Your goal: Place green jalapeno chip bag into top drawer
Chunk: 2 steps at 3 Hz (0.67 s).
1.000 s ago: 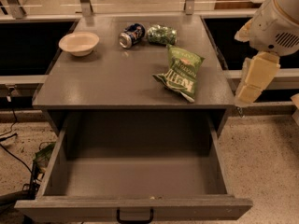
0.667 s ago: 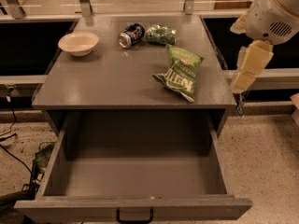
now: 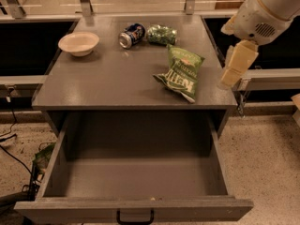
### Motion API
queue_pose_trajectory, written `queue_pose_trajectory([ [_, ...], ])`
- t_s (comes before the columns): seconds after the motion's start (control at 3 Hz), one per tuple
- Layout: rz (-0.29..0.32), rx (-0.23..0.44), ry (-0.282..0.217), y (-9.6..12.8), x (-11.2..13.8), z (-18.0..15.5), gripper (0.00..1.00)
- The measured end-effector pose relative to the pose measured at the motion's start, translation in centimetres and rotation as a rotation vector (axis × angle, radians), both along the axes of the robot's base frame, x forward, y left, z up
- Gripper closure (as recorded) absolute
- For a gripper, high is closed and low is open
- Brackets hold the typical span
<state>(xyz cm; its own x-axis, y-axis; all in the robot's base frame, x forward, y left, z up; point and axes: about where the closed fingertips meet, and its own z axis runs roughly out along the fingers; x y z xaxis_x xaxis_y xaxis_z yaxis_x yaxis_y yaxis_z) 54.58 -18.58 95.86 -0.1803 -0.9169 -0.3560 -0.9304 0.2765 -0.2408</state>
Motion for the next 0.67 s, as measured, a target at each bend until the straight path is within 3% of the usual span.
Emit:
queue_pose_trajectory([
  [0.33, 0.020, 0.039, 0.031, 4.59, 5.24, -2.40, 0.00],
  [0.67, 0.020, 0.040, 0.031, 4.58, 5.24, -2.40, 0.00],
])
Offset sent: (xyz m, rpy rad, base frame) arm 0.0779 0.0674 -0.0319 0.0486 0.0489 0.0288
